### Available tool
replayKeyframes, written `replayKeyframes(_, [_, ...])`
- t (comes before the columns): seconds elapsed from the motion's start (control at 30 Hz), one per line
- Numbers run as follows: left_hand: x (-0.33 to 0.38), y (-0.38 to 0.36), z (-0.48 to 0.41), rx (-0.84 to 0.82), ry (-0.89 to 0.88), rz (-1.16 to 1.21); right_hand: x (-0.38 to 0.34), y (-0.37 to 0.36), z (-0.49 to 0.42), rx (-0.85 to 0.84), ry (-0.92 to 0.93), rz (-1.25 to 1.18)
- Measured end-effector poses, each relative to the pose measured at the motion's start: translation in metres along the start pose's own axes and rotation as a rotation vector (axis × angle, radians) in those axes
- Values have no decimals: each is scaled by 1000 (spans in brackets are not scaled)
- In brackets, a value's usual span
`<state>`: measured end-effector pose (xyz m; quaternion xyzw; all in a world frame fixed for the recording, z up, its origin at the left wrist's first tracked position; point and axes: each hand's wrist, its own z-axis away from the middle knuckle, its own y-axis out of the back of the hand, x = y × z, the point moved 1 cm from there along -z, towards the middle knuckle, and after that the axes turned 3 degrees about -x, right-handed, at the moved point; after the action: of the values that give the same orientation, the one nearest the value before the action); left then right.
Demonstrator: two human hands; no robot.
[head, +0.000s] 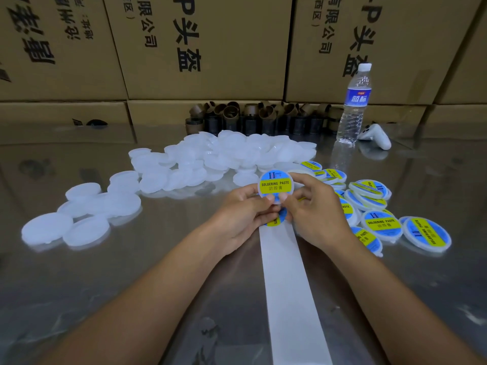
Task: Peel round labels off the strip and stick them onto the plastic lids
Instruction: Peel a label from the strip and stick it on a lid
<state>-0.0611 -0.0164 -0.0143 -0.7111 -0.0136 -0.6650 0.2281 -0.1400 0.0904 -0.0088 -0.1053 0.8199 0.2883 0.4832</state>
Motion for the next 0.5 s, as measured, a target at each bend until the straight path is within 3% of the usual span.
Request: replayKeyframes(0.5, [3,-2,1,3,9,17,-1,2,0,55,-2,-30])
